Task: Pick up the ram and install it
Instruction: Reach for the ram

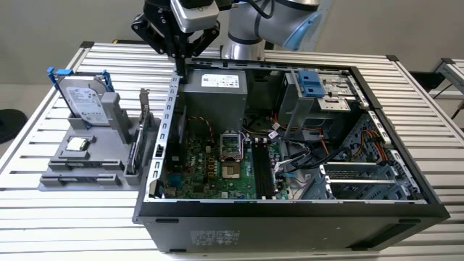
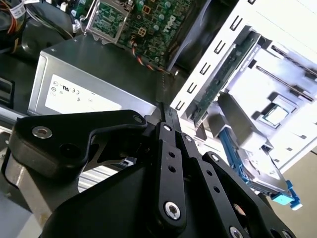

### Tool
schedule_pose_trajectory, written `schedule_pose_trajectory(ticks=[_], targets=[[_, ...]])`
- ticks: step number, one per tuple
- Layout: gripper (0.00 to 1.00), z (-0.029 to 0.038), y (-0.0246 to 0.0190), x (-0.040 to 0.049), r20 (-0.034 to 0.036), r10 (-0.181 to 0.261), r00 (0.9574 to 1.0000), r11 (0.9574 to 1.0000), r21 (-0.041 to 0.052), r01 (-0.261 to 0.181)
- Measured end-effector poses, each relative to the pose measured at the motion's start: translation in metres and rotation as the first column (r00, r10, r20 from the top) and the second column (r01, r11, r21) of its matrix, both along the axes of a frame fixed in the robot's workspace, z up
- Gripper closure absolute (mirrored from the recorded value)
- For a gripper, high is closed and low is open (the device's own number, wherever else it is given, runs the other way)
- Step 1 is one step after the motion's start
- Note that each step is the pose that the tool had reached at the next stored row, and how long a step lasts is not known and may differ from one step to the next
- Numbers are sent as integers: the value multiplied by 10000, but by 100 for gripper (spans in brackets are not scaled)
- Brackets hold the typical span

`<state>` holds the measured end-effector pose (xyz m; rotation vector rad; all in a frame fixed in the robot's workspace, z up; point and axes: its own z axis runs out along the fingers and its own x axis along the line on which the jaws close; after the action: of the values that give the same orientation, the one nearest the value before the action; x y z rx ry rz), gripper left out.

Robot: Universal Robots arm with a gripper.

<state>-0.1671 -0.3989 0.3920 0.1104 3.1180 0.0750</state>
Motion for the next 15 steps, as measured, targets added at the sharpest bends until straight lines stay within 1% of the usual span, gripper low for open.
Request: schedule_pose_trajectory(ticks=[15], targets=[[100, -1, 0, -105, 0, 0, 10000, 10000, 0, 0]])
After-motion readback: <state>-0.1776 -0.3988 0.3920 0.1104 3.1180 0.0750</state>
